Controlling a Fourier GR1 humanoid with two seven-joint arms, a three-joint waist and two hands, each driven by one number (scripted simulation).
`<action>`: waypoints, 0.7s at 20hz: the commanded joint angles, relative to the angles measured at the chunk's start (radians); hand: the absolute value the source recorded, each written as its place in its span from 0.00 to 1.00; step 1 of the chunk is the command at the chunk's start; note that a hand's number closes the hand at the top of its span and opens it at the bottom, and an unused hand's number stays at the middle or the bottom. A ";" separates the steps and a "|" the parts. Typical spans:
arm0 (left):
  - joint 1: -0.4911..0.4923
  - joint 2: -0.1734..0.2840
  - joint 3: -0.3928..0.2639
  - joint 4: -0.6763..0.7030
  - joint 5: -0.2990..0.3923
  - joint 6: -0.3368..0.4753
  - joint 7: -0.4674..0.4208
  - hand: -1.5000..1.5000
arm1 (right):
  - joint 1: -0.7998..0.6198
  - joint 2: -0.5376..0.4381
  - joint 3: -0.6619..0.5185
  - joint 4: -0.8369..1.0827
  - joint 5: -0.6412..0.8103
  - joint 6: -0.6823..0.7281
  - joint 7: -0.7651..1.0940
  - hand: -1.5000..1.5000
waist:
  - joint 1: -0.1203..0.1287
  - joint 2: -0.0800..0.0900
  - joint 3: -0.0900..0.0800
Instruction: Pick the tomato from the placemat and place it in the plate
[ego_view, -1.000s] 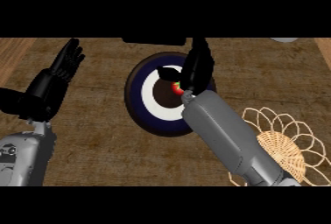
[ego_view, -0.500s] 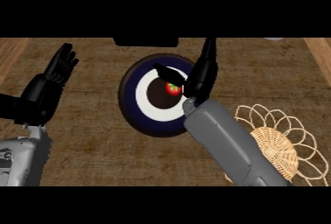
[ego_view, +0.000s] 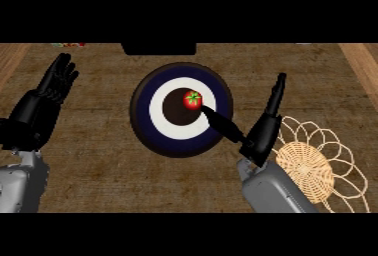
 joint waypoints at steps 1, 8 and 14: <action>0.013 -0.038 -0.030 0.006 -0.036 0.023 -0.026 0.50 | 0.200 -0.022 0.080 -0.142 -0.046 -0.033 -0.125 0.00 | -0.003 0.001 0.000; -0.001 0.013 0.032 0.026 0.005 -0.026 -0.035 0.50 | 0.473 -0.162 0.084 -0.326 -0.243 -0.019 -0.373 0.00 | -0.003 0.001 0.000; 0.015 0.010 0.054 0.045 0.018 -0.041 -0.057 0.50 | 0.615 -0.215 -0.028 -0.413 -0.412 0.113 -0.585 0.00 | -0.006 0.001 0.000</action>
